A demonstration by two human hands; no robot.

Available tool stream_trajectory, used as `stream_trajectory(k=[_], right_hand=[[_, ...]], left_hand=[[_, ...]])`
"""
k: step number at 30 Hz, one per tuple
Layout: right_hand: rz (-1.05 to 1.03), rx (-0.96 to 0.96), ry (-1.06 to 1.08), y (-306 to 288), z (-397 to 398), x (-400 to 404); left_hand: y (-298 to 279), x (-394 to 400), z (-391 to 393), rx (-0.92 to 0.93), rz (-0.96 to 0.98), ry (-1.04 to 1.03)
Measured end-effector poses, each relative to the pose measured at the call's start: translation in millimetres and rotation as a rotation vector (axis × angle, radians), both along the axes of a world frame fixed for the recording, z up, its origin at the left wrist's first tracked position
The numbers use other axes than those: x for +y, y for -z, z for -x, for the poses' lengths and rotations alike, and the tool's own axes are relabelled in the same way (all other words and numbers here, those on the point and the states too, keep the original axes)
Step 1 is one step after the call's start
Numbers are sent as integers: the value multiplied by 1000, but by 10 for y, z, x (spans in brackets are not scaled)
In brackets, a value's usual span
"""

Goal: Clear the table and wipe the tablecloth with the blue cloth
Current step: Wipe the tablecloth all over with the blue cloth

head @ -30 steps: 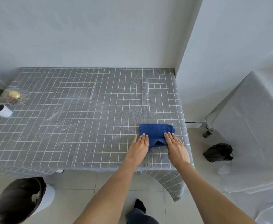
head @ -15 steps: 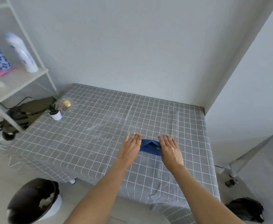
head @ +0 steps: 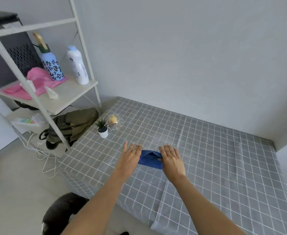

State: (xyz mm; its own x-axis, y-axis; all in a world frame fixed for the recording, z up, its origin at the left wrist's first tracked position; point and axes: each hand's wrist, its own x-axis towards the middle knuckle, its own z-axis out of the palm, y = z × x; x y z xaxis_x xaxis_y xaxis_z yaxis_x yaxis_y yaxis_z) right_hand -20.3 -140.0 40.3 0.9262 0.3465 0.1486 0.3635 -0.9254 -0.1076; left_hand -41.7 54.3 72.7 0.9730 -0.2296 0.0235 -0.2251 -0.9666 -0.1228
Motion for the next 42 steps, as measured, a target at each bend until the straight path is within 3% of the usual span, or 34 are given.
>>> stream_trajectory(k=[10, 17, 29, 32, 37, 42], right_hand=[[-87, -52, 158, 122, -669, 387], [1, 326, 196, 767, -67, 407], [-65, 473, 245, 792, 92, 474], [-138, 422, 245, 665, 2, 500], [-270, 339, 317, 543, -350, 809], [-118, 486, 421, 704, -553, 1138]], left_hand=[[199, 394, -865, 24, 195, 124], [906, 420, -554, 341, 116, 229], [1135, 695, -505, 416, 266, 310], [1110, 868, -616, 386, 353, 298], [1079, 1194, -852, 322, 341, 208], [1272, 1396, -1052, 290, 395, 56]])
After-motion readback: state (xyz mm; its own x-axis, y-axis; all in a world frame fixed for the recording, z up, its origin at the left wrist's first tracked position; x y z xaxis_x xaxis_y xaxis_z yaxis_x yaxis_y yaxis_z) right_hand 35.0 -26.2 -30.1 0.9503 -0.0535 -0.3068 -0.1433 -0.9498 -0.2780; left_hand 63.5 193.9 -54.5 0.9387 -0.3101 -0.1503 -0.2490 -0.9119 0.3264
